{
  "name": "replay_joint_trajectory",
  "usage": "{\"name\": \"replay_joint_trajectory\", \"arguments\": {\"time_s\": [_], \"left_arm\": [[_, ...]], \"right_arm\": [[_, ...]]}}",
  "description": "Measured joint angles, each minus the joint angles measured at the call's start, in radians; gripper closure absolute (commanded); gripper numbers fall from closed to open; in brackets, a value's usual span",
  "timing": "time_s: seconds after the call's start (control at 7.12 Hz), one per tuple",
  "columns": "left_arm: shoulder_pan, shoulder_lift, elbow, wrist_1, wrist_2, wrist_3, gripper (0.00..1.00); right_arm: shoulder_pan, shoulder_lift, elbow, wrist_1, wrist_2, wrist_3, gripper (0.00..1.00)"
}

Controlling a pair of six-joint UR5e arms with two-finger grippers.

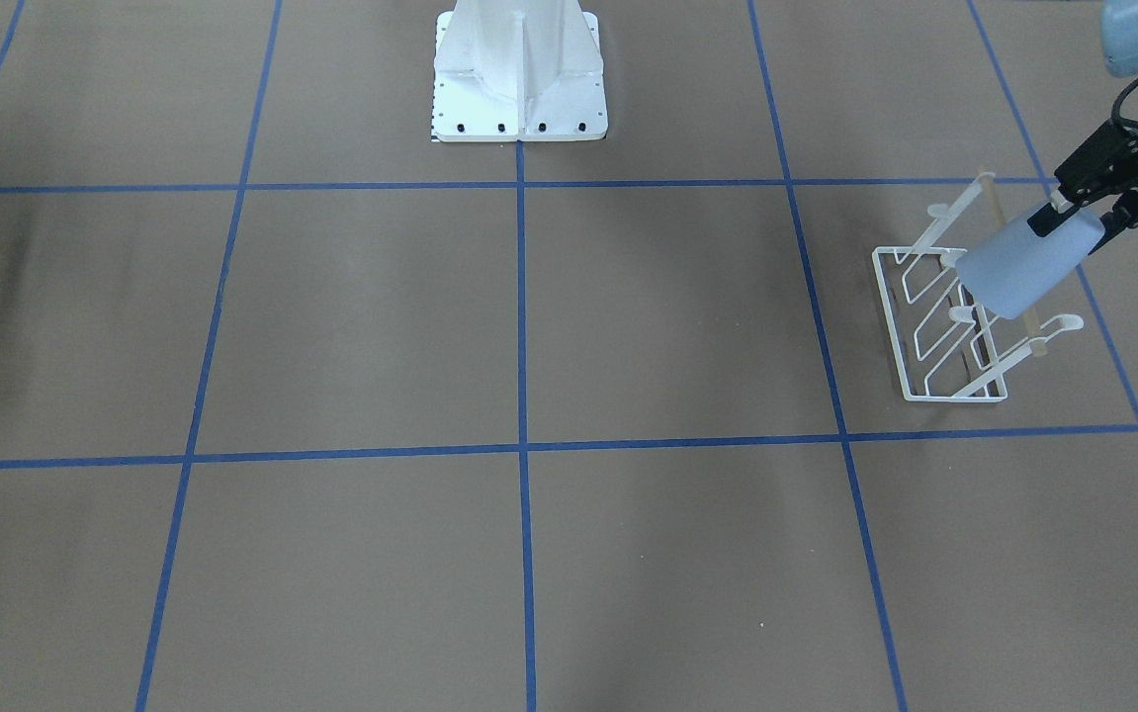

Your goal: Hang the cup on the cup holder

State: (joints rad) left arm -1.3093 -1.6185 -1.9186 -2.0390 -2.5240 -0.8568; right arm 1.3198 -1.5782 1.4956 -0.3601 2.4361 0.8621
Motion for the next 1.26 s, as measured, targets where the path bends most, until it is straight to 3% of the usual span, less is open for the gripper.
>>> {"name": "replay_joint_trajectory", "arguments": {"time_s": [0.42, 0.7, 0.98, 1.26], "left_arm": [[0.003, -0.016, -0.014, 0.095, 0.098, 0.125, 1.0], [-0.006, -0.021, -0.042, 0.221, 0.155, 0.253, 1.0], [-0.001, -0.053, -0.081, 0.362, 0.166, 0.295, 1.0], [0.019, -0.092, -0.091, 0.452, 0.17, 0.301, 1.0]], "right_arm": [[0.02, 0.008, -0.004, -0.118, -0.008, -0.091, 0.0], [0.033, 0.016, 0.001, -0.247, -0.067, -0.224, 0.0], [0.044, 0.03, 0.007, -0.422, -0.095, -0.437, 0.0], [0.075, 0.077, 0.013, -0.678, -0.094, -0.704, 0.0]]}}
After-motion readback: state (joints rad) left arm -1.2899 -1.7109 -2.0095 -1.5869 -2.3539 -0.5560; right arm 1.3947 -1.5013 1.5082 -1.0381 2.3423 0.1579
